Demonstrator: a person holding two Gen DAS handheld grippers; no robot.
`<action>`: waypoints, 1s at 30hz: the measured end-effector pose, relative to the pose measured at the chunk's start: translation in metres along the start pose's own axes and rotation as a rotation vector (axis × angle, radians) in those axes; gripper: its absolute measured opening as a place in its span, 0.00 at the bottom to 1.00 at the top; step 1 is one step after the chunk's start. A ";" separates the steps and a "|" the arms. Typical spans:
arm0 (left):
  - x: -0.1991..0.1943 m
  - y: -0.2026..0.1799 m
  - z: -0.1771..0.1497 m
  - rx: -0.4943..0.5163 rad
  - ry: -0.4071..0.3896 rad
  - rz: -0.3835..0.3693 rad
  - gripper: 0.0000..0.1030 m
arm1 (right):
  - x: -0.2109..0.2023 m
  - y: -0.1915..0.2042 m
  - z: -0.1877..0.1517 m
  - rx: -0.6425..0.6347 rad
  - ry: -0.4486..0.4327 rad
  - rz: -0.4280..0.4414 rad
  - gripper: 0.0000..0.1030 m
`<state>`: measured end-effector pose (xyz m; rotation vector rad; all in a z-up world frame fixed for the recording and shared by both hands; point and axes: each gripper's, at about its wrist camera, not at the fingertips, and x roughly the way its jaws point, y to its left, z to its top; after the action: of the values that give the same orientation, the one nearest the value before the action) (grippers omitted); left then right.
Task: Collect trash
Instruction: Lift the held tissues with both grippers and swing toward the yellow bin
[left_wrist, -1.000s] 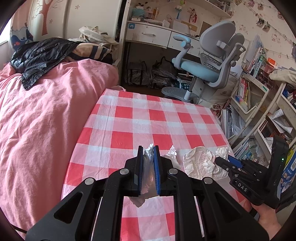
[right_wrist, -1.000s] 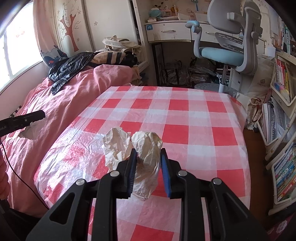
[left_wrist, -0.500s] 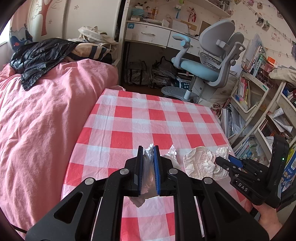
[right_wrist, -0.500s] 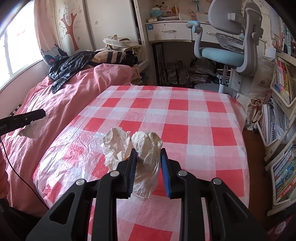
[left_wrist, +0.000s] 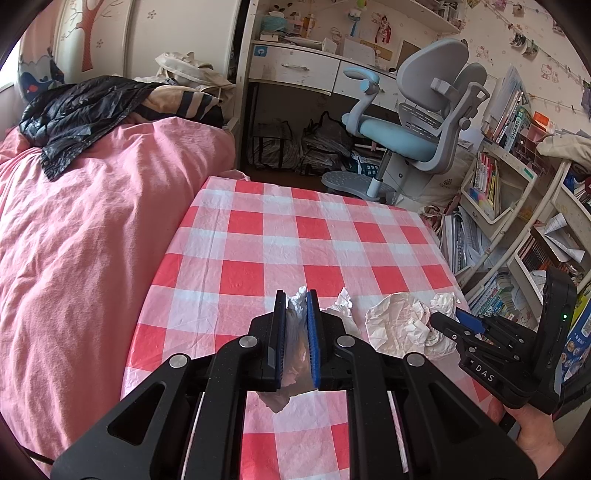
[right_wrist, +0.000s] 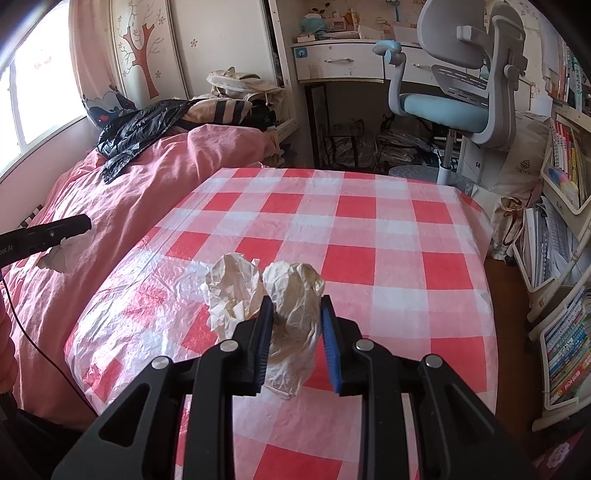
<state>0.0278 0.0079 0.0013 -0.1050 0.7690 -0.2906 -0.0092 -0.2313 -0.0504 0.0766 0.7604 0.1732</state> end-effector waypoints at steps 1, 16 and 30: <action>0.000 0.000 0.000 0.000 0.000 0.000 0.09 | 0.000 0.000 0.000 0.001 0.000 0.000 0.26; 0.001 -0.001 0.000 0.001 0.001 0.002 0.09 | 0.000 0.000 0.000 0.000 0.000 0.000 0.26; 0.001 -0.002 0.001 0.002 0.002 0.003 0.09 | -0.002 0.000 -0.001 -0.014 0.001 0.001 0.26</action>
<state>0.0284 0.0055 0.0015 -0.1014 0.7704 -0.2887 -0.0113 -0.2316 -0.0502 0.0635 0.7601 0.1795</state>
